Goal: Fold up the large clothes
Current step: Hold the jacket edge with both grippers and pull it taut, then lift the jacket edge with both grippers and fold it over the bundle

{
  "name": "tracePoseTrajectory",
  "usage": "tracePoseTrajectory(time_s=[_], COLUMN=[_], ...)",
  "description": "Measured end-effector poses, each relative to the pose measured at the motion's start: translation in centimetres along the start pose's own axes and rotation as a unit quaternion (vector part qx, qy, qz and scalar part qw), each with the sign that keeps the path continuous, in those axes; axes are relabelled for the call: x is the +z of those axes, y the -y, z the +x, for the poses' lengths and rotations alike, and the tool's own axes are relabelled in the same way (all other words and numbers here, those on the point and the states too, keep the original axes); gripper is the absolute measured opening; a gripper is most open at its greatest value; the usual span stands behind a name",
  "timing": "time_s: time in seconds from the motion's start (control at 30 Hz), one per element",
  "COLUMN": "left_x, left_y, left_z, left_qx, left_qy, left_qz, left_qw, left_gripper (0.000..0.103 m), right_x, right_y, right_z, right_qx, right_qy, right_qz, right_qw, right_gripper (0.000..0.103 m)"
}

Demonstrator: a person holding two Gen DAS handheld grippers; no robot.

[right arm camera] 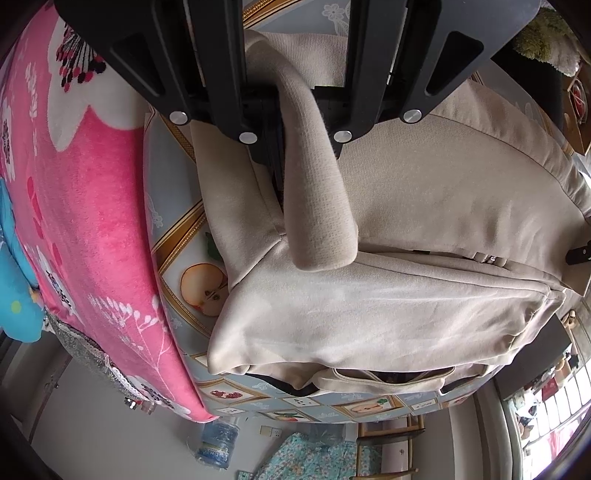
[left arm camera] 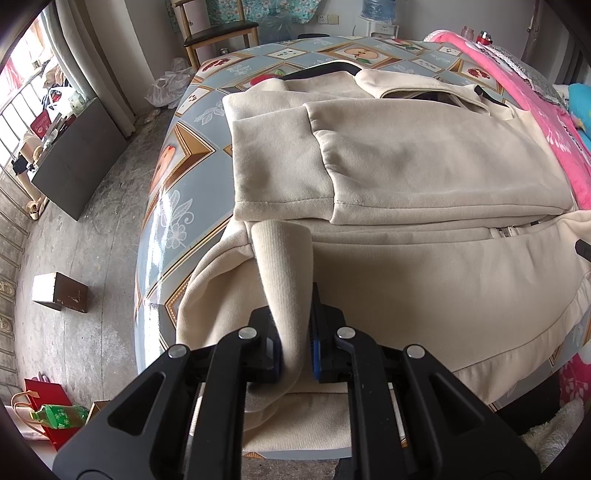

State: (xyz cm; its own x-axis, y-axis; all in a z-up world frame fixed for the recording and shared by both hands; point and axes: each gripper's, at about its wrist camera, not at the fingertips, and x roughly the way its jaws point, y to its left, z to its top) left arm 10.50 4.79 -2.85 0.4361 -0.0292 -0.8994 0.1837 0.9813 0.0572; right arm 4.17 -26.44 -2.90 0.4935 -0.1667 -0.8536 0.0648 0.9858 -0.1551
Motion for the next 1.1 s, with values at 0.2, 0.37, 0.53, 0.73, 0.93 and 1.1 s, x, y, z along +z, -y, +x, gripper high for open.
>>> tracePoseTrajectory(time_s=[0.2,0.37,0.53,0.73,0.93,1.1], left_x=[0.0,-0.1,-0.3,-0.7,-1.4,-1.8], left_y=[0.0,0.0,0.2,0.2,0.3,0.3], left_z=[-0.1,-0.9,-1.9,-3.6,-5.5,-7.2], left_qx=[0.001,0.005,0.011,0.011,0.012,0.011], left_qy=[0.002,0.010,0.020,0.038,0.058,0.076], left_qz=[0.000,0.004,0.007,0.008,0.009,0.008], left_qw=[1.0000,0.9999,0.9997,0.9992,0.9982,0.9970], left_gripper=[0.011,0.011,0.011,0.010,0.008,0.007], right_x=[0.0,-0.2,-0.3,-0.6,-1.0,-1.3], right_y=[0.0,-0.1,0.0,0.1,0.2,0.3], right_z=[-0.5,-1.3,-2.2,-3.4,-4.6,-5.6], right_qx=[-0.003,-0.009,-0.011,-0.009,-0.010,-0.011], right_qy=[0.006,0.018,0.030,0.043,0.057,0.070], right_qz=[0.002,0.001,0.004,0.009,0.012,0.017], right_qw=[1.000,1.000,0.999,0.999,0.998,0.997], right_gripper=[0.010,0.009,0.009,0.009,0.009,0.009])
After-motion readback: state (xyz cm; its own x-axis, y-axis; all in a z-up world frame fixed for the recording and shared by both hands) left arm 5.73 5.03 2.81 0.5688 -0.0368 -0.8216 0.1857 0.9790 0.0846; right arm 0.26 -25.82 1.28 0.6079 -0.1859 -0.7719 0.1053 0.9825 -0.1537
